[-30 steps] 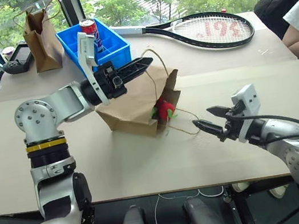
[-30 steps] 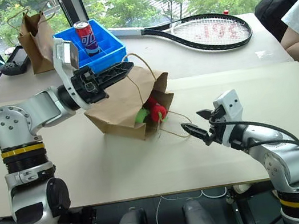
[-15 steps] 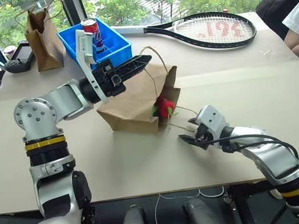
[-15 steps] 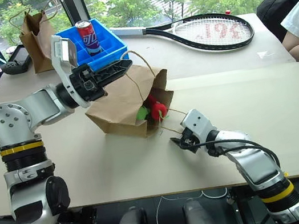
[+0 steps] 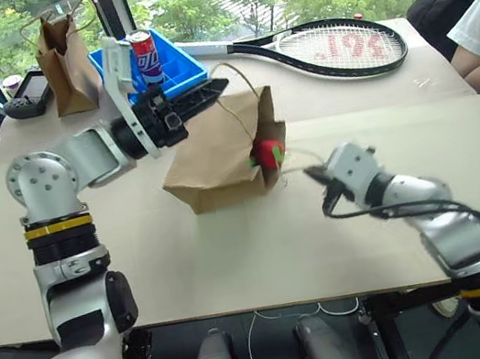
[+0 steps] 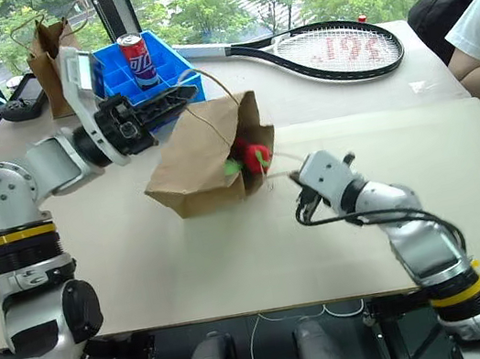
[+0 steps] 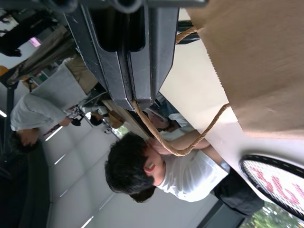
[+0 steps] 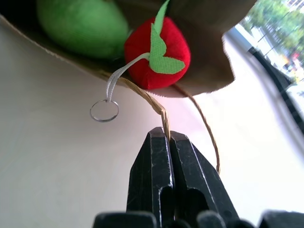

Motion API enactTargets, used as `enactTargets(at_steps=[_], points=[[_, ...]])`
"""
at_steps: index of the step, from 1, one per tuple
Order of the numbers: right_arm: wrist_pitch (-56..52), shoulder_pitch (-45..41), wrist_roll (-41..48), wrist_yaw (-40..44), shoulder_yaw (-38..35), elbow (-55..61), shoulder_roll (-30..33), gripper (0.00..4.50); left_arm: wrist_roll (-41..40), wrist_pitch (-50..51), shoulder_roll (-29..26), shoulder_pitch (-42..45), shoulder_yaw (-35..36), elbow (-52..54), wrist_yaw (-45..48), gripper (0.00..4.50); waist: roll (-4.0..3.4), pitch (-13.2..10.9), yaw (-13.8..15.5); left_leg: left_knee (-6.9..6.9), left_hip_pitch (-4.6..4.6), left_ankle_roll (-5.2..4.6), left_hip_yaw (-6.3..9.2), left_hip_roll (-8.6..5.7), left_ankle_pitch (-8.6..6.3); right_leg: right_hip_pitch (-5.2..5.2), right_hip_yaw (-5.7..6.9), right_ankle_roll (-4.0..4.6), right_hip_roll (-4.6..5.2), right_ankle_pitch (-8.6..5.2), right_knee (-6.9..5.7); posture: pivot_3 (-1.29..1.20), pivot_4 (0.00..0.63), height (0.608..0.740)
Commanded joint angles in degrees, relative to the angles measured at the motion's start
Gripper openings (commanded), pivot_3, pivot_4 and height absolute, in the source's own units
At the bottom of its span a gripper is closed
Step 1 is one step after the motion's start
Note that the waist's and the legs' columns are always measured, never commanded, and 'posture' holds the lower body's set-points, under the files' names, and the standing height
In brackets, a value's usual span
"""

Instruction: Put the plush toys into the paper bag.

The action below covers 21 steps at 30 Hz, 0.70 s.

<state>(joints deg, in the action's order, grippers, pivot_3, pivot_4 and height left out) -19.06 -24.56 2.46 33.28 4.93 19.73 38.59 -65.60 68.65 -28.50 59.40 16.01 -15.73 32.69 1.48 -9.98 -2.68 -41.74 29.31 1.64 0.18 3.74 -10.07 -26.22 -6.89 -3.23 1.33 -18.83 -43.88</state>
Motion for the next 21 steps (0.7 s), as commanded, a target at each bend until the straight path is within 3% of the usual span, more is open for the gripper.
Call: enactTargets(at_steps=[1, 7, 14, 21], points=[[-1.0, -7.5, 0.9, 2.8, -2.7, 5.7, 2.6, 0.02, 4.4, -4.1, -2.7, 3.4, -0.6, -3.0, 5.8, 0.0, 0.0, 0.0, 0.1, 0.01, 0.0, 0.0, 0.01, 0.01, 0.0, 0.02, 0.03, 0.01, 0.0, -0.01, 0.01, 0.0, 0.15, 0.665], [-4.8, -13.0, 2.5, 9.2, -0.5, 9.7, 5.6, 0.02, 8.0, -5.7, -2.3, 2.4, -1.4, -3.8, 9.1, 0.0, 0.02, 0.0, 0.8, 0.04, 0.15, 0.0, 0.0, -0.01, -0.01, -0.02, 0.1, 0.23, 0.06, 0.11, 0.13, 0.0, 0.15, 0.665], [-7.4, -13.3, 1.1, 11.1, -0.2, 11.5, 7.9, 0.02, 9.8, -6.5, -0.6, 1.2, -0.5, -2.6, 8.4, 0.0, 0.02, 0.0, 0.8, 0.02, 0.15, 0.0, 0.01, -0.01, 0.0, -0.03, 0.1, 0.26, 0.07, 0.12, 0.09, 0.0, 0.15, 0.665], [-14.4, -12.4, 5.3, 14.7, -0.6, 14.7, 9.7, 0.02, 10.3, -6.5, 0.9, 1.5, -0.3, -2.2, 7.8, 0.0, 0.03, 0.0, 0.6, 0.03, 0.12, 0.0, 0.01, 0.0, 0.0, -0.01, 0.1, 0.26, 0.07, 0.12, 0.08, 0.0, 0.15, 0.665]])
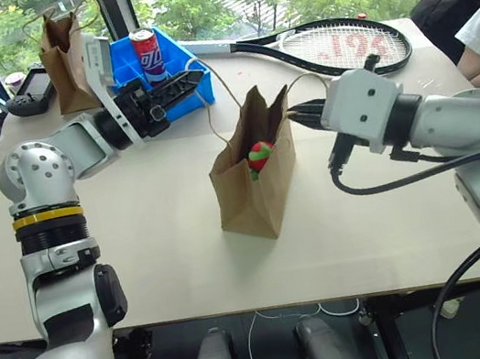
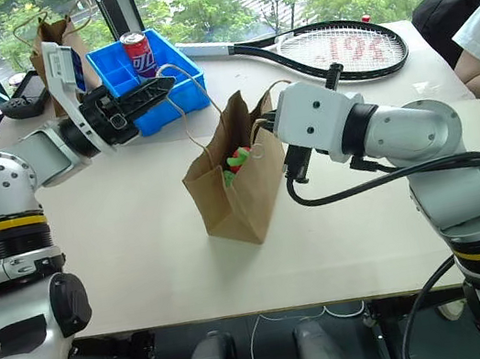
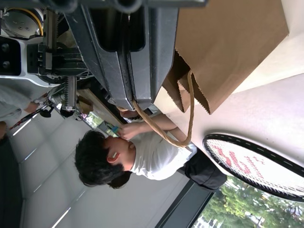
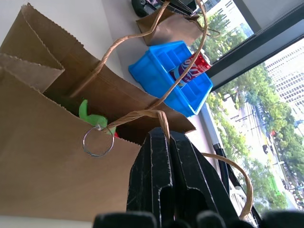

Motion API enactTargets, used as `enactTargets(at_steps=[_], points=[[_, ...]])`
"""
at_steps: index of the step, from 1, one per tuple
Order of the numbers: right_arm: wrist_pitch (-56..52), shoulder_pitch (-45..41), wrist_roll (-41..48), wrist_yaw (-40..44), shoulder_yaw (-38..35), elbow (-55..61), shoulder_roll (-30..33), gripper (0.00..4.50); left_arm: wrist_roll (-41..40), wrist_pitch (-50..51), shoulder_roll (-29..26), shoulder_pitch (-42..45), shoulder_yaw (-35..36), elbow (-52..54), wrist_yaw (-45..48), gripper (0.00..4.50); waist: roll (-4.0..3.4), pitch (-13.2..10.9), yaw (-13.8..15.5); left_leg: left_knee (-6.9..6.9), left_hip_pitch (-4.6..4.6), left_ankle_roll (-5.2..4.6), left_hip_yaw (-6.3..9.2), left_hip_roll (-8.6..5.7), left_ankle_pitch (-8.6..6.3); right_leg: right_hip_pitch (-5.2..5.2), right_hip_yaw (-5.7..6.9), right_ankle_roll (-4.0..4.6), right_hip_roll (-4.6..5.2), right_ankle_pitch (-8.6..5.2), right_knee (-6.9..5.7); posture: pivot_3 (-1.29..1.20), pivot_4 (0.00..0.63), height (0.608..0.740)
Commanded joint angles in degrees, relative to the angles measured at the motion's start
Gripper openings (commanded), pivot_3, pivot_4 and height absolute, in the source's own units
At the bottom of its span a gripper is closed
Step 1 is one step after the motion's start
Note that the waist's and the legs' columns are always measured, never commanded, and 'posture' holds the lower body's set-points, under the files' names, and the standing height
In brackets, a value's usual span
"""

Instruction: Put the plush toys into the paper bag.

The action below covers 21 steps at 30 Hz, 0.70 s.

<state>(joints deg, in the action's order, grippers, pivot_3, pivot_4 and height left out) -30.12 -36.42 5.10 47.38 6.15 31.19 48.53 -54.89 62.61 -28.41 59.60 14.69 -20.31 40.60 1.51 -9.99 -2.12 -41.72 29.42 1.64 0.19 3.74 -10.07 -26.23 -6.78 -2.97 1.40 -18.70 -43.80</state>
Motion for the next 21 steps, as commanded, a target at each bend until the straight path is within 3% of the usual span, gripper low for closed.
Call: enactTargets(at_steps=[1, 6, 8, 9, 14, 21], points=[[-4.1, -0.3, 3.1, 0.6, -2.1, 3.6, -0.3, 0.02, -0.7, -0.2, 1.1, 1.4, 1.2, 2.5, -0.1, 0.0, 0.0, 0.0, 0.0, 0.0, 0.0, 0.0, -0.01, -0.02, 0.0, -0.01, -0.02, 0.0, 0.01, 0.0, 0.0, 0.0, 0.15, 0.665], [-4.9, 1.9, 2.8, -0.4, -2.9, 4.2, 0.5, 0.02, -0.6, 0.6, 1.3, 1.3, 1.2, 3.2, 0.8, 0.0, 0.0, 0.0, -0.1, 0.0, -0.02, 0.0, 0.0, -0.01, 0.0, 0.01, -0.02, 0.0, 0.01, 0.0, -0.01, 0.0, 0.15, 0.665], [-8.5, 1.0, 7.2, -1.7, -6.7, 4.4, -2.2, 0.02, -0.8, 0.5, 0.7, 0.8, 1.0, 4.1, 2.5, 0.0, 0.0, 0.0, -0.2, 0.0, -0.02, 0.0, 0.0, -0.01, 0.0, 0.0, -0.02, 0.0, 0.01, 0.0, -0.01, 0.0, 0.15, 0.665], [-9.1, 0.3, 8.2, -2.0, -8.1, 3.9, -2.4, 0.32, -0.5, 0.2, 0.3, 0.6, 0.8, 4.5, 3.0, 0.0, 0.0, 0.0, -0.2, 0.0, -0.02, 0.0, 0.0, 0.0, 0.0, 0.0, -0.02, 0.0, 0.0, 0.0, -0.02, 0.0, 0.15, 0.665], [-10.9, -2.4, 12.9, -1.4, -14.2, 2.6, -1.6, 1.65, -3.2, 2.2, -0.2, 1.2, 3.5, 3.5, 4.4, 1.35, 0.01, 0.0, -0.3, 0.0, -0.04, 0.0, 0.0, -0.01, 0.0, 0.02, -0.01, 0.01, 0.0, 0.0, -0.04, 0.0, 0.15, 0.665], [-15.8, -10.6, 24.4, -5.3, -23.1, 0.6, -4.8, 4.11, -5.2, 3.4, -3.9, 0.8, 5.2, 4.3, 10.5, 3.85, 0.0, 0.0, -0.5, 0.01, -0.05, 0.0, 0.0, 0.01, 0.0, -0.01, -0.02, 0.01, -0.01, 0.0, -0.07, 0.0, 0.15, 0.665]])
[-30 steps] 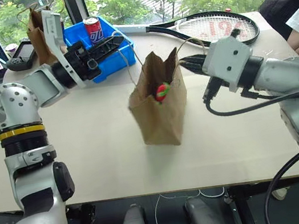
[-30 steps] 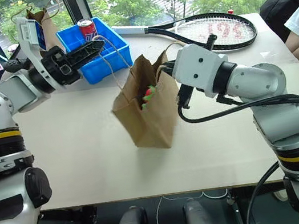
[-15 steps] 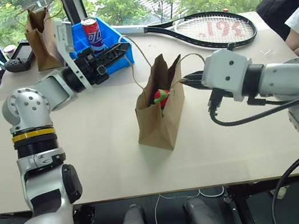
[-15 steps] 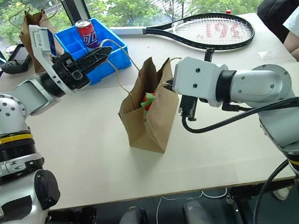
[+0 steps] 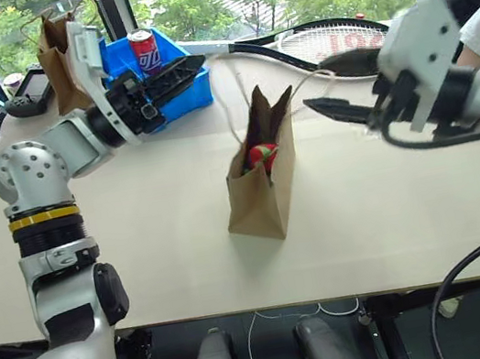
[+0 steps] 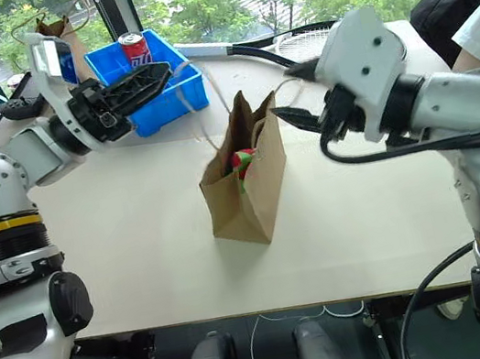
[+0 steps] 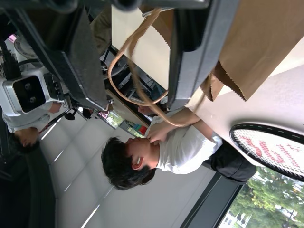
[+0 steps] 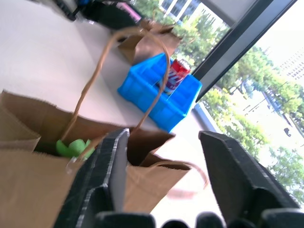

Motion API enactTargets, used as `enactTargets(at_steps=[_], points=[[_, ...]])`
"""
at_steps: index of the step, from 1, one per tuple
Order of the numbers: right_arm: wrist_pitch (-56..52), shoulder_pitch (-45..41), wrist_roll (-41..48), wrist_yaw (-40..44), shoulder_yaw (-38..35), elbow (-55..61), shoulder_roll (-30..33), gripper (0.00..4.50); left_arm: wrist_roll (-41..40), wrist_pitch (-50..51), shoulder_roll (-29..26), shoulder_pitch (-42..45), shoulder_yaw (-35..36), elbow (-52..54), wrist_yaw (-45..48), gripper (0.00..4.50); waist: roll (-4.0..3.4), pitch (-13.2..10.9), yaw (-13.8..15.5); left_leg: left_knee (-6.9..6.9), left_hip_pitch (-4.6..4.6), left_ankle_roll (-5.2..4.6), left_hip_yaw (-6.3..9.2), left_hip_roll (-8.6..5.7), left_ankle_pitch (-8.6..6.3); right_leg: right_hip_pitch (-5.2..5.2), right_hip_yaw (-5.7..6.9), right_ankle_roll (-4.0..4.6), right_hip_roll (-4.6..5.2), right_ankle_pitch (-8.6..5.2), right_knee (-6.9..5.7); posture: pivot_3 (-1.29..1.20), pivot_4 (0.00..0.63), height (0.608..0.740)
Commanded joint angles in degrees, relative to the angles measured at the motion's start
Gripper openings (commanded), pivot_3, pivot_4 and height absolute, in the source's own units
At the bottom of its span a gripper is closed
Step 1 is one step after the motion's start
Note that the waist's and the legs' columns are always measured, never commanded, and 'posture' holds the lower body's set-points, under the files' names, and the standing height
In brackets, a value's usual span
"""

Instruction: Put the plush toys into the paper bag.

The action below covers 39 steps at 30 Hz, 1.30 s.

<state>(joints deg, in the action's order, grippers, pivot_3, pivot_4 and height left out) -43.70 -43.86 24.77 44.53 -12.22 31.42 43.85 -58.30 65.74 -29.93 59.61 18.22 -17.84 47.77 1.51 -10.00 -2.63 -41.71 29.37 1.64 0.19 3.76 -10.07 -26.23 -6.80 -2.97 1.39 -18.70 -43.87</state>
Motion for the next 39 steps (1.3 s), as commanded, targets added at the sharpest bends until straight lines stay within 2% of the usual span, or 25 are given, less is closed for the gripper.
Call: enactTargets(at_steps=[1, 2, 7, 9, 13, 16, 23, 27, 31, 39], points=[[-2.9, -3.8, 5.5, -3.2, -5.5, 0.1, -0.1, 4.4, -1.4, 0.1, -3.2, 0.4, 1.4, 2.0, 4.3, 4.16, 0.0, 0.0, 0.1, 0.0, -0.02, 0.0, 0.0, 0.0, 0.0, 0.01, 0.01, 0.0, 0.0, 0.0, -0.02, 0.0, 0.15, 0.665], [-3.4, -4.2, 6.2, -4.1, -6.4, -0.2, -0.1, 4.5, -0.9, -0.3, -4.0, 0.0, 1.2, 2.0, 5.2, 4.41, 0.0, 0.0, 0.1, 0.01, -0.02, 0.0, 0.01, 0.02, 0.0, 0.03, 0.04, 0.01, -0.01, -0.01, -0.01, 0.0, 0.15, 0.665], [-8.7, -0.2, 10.6, -5.1, -12.5, -1.8, 3.7, 4.5, 4.3, -6.6, -8.3, -3.5, -1.3, 3.7, 10.5, 4.41, 0.0, 0.0, 0.5, 0.01, -0.02, 0.0, 0.0, 0.0, 0.0, 0.04, 0.03, 0.02, 0.02, -0.01, 0.02, 0.0, 0.15, 0.665], [-11.6, 5.6, 13.0, -3.1, -14.6, -0.8, 6.0, 4.5, 6.3, -9.3, -10.5, -5.9, -2.4, 3.5, 14.7, 4.41, 0.0, 0.0, 0.6, 0.01, -0.02, 0.0, -0.01, 0.0, 0.0, 0.05, 0.03, 0.04, 0.03, -0.01, 0.06, 0.0, 0.15, 0.665], [-13.3, 16.6, 16.4, -0.6, -15.4, 2.6, 7.6, 3.48, 10.8, -16.0, -14.7, -13.7, -7.5, 8.2, 25.3, 4.5, 0.0, 0.0, 0.4, 0.06, -0.02, -0.01, -0.03, 0.01, -0.01, 0.05, 0.02, 0.07, 0.03, -0.03, 0.09, 0.0, 0.15, 0.665], [-11.5, 22.5, 14.9, -0.8, -11.1, 4.6, 7.6, 2.33, 13.4, -20.1, -15.2, -18.6, -11.1, 13.4, 28.6, 4.5, 0.0, 0.0, 0.3, 0.07, -0.07, -0.01, -0.04, 0.03, -0.01, 0.05, -0.01, 0.1, 0.02, -0.04, 0.03, 0.0, 0.15, 0.665], [-5.6, 23.2, 8.9, -5.6, 1.0, 3.7, 2.6, 0.04, 14.7, -19.0, -11.8, -22.7, -13.5, 20.3, 21.9, 4.5, 0.0, 0.0, 0.1, 0.0, -0.1, -0.02, -0.07, 0.1, 0.01, 0.06, -0.03, -0.14, -0.03, -0.16, 0.05, 0.0, 0.15, 0.665], [-2.2, 22.1, 4.2, -7.5, 8.6, 1.1, -0.8, 0.04, 13.7, -14.9, -9.9, -23.3, -14.7, 22.7, 17.3, 4.5, 0.0, 0.0, 0.1, 0.01, -0.07, -0.03, -0.06, 0.11, 0.0, 0.05, -0.04, -0.15, -0.05, -0.17, 0.05, 0.0, 0.15, 0.665], [-0.6, 20.6, 2.4, -9.4, 13.2, -0.2, -5.5, 0.04, 13.6, -11.6, -7.9, -24.8, -16.7, 26.0, 12.7, 4.5, 0.0, 0.0, 0.2, 0.01, -0.07, -0.03, -0.06, 0.1, 0.01, 0.06, -0.04, -0.15, -0.05, -0.16, 0.04, 0.0, 0.15, 0.665], [-0.2, 19.3, 2.3, -10.7, 16.0, -0.8, -11.8, 0.04, 12.3, -7.2, -4.2, -26.1, -18.4, 32.5, 6.3, 4.5, 0.0, 0.0, 0.2, 0.0, -0.07, -0.03, -0.04, 0.1, 0.01, 0.07, -0.03, -0.07, -0.06, -0.11, 0.03, 0.0, 0.15, 0.665]])
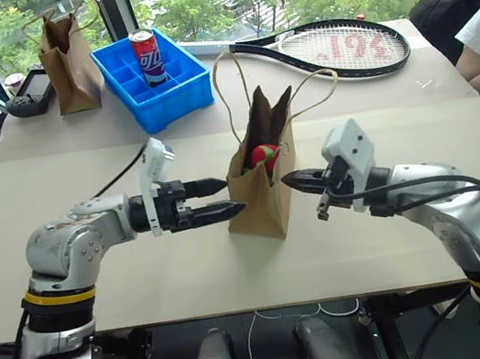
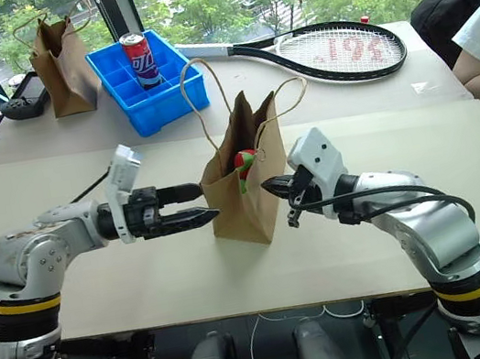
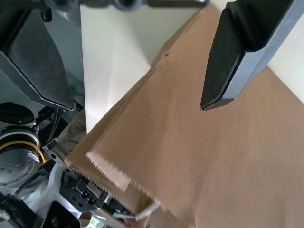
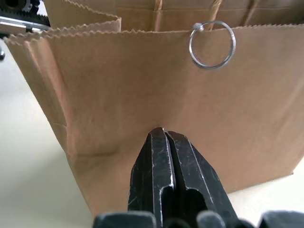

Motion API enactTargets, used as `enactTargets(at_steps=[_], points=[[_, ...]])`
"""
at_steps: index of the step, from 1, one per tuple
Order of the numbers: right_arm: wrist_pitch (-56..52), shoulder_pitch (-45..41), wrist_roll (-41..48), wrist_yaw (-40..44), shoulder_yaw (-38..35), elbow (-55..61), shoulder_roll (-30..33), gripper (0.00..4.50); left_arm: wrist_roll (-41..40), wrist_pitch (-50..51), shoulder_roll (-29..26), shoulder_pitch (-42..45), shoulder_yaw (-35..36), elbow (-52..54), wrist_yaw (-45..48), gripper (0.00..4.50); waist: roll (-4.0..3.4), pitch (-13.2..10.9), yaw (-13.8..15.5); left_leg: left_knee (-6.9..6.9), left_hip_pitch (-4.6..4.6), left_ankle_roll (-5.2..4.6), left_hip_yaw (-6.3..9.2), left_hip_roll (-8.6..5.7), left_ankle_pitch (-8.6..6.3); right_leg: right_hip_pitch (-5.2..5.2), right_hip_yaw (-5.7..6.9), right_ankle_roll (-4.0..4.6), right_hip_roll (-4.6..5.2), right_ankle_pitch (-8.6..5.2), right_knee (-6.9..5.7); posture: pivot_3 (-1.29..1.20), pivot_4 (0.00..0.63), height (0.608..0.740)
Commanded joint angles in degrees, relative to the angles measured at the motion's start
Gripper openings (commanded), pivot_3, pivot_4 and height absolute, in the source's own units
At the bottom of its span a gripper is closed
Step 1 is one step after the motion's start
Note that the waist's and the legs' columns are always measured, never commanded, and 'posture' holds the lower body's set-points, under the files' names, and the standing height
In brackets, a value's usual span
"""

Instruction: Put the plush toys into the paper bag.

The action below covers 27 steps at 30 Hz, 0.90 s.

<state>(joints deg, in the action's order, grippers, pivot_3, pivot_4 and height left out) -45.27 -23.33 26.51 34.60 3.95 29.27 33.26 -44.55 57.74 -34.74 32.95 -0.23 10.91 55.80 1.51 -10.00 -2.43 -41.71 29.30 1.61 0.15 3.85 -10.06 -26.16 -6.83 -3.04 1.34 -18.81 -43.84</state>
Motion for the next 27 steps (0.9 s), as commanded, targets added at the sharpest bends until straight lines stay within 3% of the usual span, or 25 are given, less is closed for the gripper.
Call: enactTargets(at_steps=[1, 16, 27], points=[[1.2, -1.2, 0.5, -1.0, 0.1, 1.5, -2.0, 0.04, -1.7, 1.3, 0.9, 0.6, 0.0, 4.3, -2.3, 4.5, 0.0, 0.0, 0.0, 0.0, -0.01, 0.0, 0.0, 0.0, 0.0, 0.01, 0.0, 0.0, 0.0, 0.0, -0.01, 0.0, 0.15, 0.665], [2.5, -0.5, -1.8, -2.6, 4.1, 0.2, -8.1, 0.04, 0.1, 1.3, 3.9, 2.2, -1.1, 3.4, -7.9, 4.5, 0.0, 0.0, 0.0, 0.0, -0.04, 0.0, 0.01, 0.01, 0.0, 0.02, 0.01, 0.08, -0.02, 0.05, -0.03, 0.0, 0.15, 0.665], [2.7, 0.7, -2.4, -2.6, 3.9, 0.6, -8.0, 0.0, 3.4, -1.5, 3.8, 3.4, -2.3, 1.5, -7.9, 0.57, 0.0, 0.0, 0.0, 0.0, -0.04, 0.0, 0.0, 0.0, 0.0, 0.02, 0.0, 0.08, -0.01, 0.05, -0.02, 0.0, 0.15, 0.665]])
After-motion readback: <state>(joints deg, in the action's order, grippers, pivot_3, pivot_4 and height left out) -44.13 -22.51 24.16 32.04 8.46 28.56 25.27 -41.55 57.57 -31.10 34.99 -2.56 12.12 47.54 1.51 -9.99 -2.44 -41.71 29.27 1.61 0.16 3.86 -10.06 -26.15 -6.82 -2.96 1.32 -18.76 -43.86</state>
